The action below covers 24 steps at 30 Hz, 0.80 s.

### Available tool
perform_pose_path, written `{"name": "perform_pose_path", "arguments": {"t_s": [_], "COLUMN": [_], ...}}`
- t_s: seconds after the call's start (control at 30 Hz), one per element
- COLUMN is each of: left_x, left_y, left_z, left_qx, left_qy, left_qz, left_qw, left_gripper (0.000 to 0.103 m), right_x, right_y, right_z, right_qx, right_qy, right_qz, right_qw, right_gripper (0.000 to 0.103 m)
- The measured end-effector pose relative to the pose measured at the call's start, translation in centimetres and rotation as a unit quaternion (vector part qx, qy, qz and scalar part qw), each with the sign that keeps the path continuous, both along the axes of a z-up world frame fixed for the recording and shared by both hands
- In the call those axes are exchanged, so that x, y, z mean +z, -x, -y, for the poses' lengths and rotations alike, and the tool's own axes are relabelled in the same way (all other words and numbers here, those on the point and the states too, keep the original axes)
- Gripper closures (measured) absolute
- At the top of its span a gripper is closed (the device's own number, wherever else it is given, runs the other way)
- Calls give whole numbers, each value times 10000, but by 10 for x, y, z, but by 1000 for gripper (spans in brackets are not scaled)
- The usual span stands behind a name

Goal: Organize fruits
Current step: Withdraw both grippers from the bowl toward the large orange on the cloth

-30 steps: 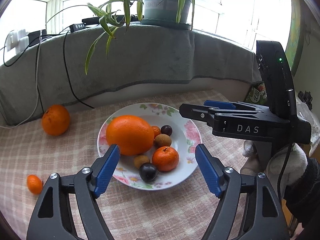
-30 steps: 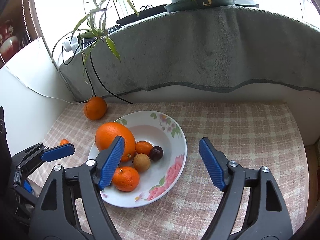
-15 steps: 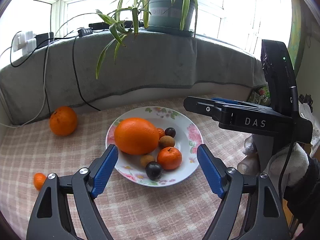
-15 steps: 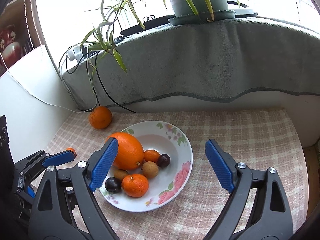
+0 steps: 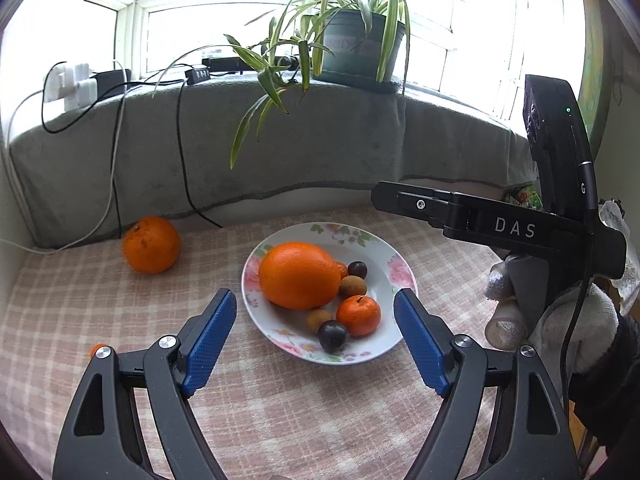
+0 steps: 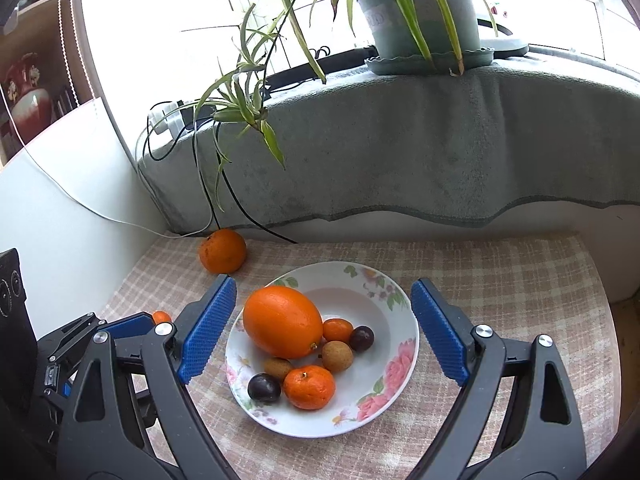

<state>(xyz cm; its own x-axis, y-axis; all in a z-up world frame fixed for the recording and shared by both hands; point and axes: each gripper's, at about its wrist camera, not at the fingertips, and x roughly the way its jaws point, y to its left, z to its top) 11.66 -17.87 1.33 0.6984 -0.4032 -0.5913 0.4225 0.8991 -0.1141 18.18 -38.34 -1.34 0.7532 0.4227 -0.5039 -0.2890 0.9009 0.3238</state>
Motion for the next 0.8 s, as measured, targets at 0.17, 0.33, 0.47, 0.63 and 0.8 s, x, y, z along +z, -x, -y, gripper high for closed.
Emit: {"name": "perform_pose_path", "arguments": {"t_s": [0.17,0.33,0.47,0.63,0.8], "left_x": [3,4,2,-4,-13], "left_y": [-2,-8,-16,-29,-48], "left_z": [-23,-51,-77,-110,-137], "left_qx": [121,321,474,598,654], "left_qy": [84,102,123,163,211], "left_qz": [28,54,21,-66,-236], "left_qw": [9999,9994,9988,9981,9974], "left_gripper": [22,22,22,22,22], "right_x": [8,13,17,20,14], "right_y": [-5,-13,-19,-28,-42], "right_z": [-17,-39,-59,-93,-123], "right_qx": [29,102,252,495,718], "right_qy": [62,128,121,168,21], "right_qz": [-102,-189,-218,-254,-464], "right_qw": [9999,9997,9994,9983,9963], "right_gripper": [12,12,12,12,12]}}
